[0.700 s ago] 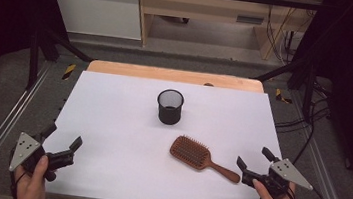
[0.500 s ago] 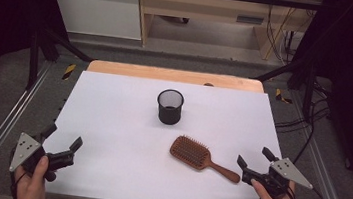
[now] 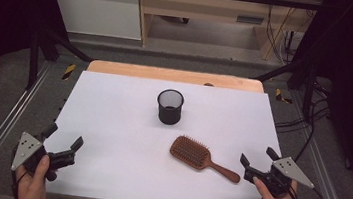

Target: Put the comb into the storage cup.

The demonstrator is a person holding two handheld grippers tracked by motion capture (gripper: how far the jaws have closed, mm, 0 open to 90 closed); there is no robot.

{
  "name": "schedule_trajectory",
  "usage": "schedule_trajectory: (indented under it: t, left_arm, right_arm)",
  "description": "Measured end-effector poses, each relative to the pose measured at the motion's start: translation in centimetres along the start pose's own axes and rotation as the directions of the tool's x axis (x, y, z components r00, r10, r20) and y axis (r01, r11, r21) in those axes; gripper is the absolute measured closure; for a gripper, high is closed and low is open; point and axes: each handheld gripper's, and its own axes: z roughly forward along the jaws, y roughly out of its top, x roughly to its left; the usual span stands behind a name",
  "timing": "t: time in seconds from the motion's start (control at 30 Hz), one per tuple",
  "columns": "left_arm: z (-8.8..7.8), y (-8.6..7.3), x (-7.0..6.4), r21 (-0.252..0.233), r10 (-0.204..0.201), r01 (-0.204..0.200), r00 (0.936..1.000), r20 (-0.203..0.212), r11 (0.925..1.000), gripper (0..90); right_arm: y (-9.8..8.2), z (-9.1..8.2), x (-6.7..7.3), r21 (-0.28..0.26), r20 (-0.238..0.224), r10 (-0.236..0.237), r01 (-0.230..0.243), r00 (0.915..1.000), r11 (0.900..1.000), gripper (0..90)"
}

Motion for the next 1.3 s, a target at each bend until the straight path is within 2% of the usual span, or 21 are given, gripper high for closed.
schedule_trajectory:
  t: [0.33,0.57,0.7,0.73,0.87,0.93,0.97,1.0,1.1,1.13,1.17,1.2,1.27,1.3]
  left_arm:
    - [0.1,-0.1,0.0,0.005,0.002,-0.002,1.0,-0.002,1.0,1.9]
    - [0.2,-0.2,0.0,0.012,0.002,-0.002,1.0,-0.003,0.9999,1.9]
    - [0.2,-0.2,-0.1,0.013,0.003,-0.003,1.0,-0.001,0.9999,1.9]
    - [0.2,-0.2,-0.1,0.013,0.003,-0.003,1.0,-0.001,0.9999,1.8]
    - [0.2,-0.2,0.0,0.015,-0.001,0.001,1.0,-0.002,0.9999,1.9]
    - [0.3,-0.3,0.0,0.016,-0.002,0.002,1.0,0.0,0.9999,1.9]
    - [0.3,-0.3,0.0,0.016,-0.002,0.002,1.0,0.001,0.9999,1.9]
    - [0.3,-0.2,0.0,0.015,-0.002,0.002,1.0,0.002,0.9999,1.9]
    - [0.3,-0.2,0.0,0.013,0.002,-0.002,1.0,0.004,0.9999,1.8]
    - [0.3,-0.1,0.0,0.011,0.002,-0.002,1.0,0.004,0.9999,1.9]
    - [0.3,-0.1,0.0,0.011,0.002,-0.002,1.0,0.004,0.9999,1.9]
    - [0.2,-0.1,0.1,0.011,0.002,-0.002,1.0,0.002,0.9999,1.9]
    - [0.2,-0.1,0.2,0.012,0.0,0.0,1.0,-0.002,0.9999,1.9]
    - [0.2,-0.1,0.2,0.012,0.0,0.0,1.0,-0.002,0.9999,1.9]
  right_arm:
    - [0.3,0.8,0.0,0.013,0.014,0.007,-0.007,0.9999,1.0,7.3]
    - [0.7,3.2,-0.7,0.115,0.083,-0.023,0.013,0.9963,0.993,13.3]
    - [0.4,4.4,-1.1,0.18,0.088,-0.034,0.018,0.9955,0.983,18.0]
    - [0.4,4.4,-1.1,0.18,0.088,-0.034,0.018,0.9955,0.983,18.0]
    - [0.2,5.1,-1.0,0.243,0.054,-0.033,0.019,0.998,0.97,31.2]
    - [0.0,5.2,-0.7,0.283,0.021,-0.054,0.046,0.9983,0.958,40.6]
    - [0.0,5.2,-0.7,0.283,0.021,-0.054,0.046,0.9983,0.958,40.6]
    - [-0.1,5.2,-0.2,0.317,-0.011,-0.076,0.076,0.997,0.945,53.3]
    - [-0.2,5.1,0.6,0.352,-0.067,-0.106,0.122,0.9922,0.928,71.0]
    - [-0.3,5.1,0.9,0.363,-0.089,-0.12,0.144,0.9888,0.921,74.8]
    - [-0.3,5.1,0.9,0.363,-0.089,-0.12,0.144,0.9888,0.921,74.8]
    - [-0.5,5.0,1.5,0.388,-0.136,-0.122,0.166,0.9831,0.906,82.8]
    - [-0.7,5.1,1.9,0.407,-0.17,-0.11,0.171,0.9793,0.897,88.0]
    - [-0.7,5.1,1.9,0.407,-0.17,-0.11,0.171,0.9793,0.897,88.0]
